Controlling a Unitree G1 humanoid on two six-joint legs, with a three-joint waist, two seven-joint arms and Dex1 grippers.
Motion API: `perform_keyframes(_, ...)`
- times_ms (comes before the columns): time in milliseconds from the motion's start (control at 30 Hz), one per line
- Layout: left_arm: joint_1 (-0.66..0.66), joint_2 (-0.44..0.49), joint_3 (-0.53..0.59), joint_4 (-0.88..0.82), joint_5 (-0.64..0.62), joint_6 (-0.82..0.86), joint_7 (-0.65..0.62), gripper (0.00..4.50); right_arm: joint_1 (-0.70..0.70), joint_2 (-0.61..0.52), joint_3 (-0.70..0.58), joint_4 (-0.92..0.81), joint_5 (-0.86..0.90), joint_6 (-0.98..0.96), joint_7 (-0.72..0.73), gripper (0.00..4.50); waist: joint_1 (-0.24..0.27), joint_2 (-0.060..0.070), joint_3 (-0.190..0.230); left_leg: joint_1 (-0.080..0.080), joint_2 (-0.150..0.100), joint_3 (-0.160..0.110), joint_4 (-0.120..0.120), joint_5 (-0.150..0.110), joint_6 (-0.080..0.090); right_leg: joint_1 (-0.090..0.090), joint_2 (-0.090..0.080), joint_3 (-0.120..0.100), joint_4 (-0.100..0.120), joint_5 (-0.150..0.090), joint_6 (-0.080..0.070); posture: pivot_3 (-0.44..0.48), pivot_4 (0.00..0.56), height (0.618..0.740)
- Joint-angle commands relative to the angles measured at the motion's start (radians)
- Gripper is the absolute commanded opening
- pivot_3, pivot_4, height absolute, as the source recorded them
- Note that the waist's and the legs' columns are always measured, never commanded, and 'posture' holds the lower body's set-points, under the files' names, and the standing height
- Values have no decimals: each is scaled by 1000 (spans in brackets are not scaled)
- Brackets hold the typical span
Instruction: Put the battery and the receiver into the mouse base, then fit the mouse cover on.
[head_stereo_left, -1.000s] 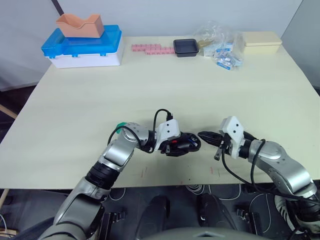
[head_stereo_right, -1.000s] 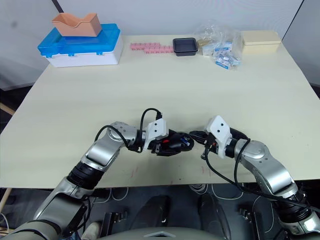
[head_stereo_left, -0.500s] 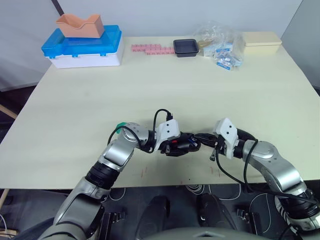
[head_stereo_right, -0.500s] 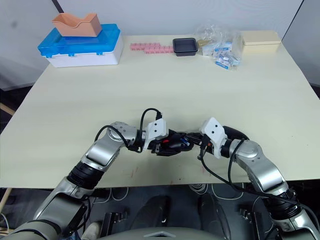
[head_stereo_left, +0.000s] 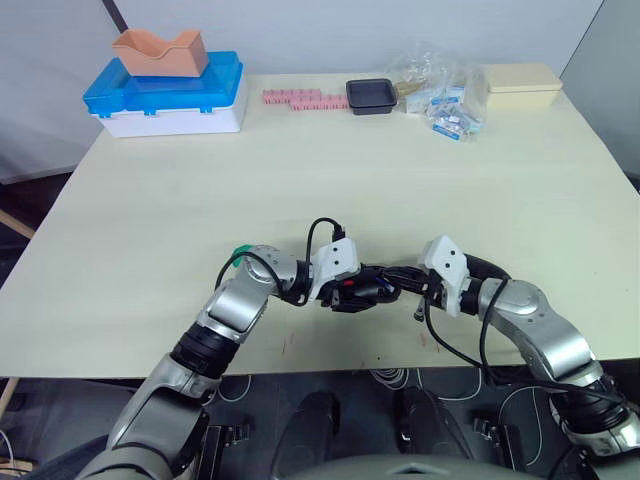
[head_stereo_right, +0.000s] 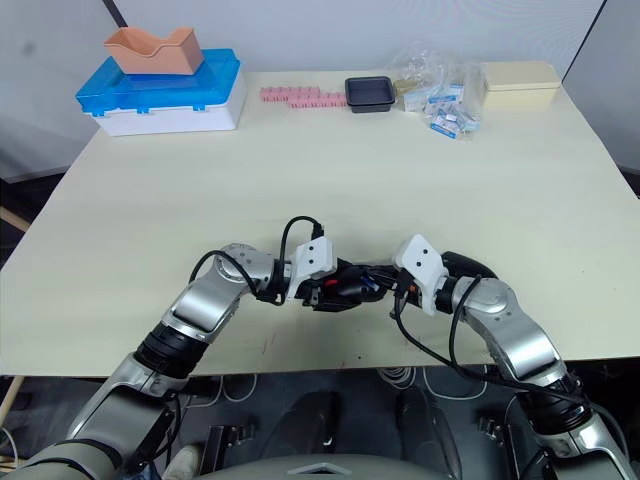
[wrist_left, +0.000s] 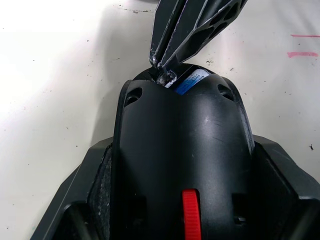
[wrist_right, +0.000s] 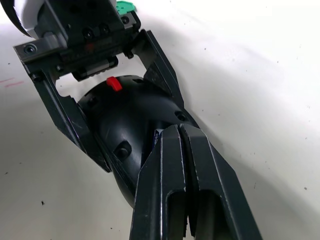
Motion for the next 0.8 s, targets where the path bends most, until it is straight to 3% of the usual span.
perform_keyframes(33,8,14,3,-1,8,11,5,2956,-16,6,-13,-6,-6,-4,2,39,0,0,0,0,0,0,0,0,0,0,0,0,1,0,0,0,150,740)
perform_keyframes(800,13,26,6,-18,4,25,1,2956,-12,-7,51,46,-41,179,5,39,-4,-3,-2,8,0,5,0,0,0,3,0,5,5,0,-1,0,150,740)
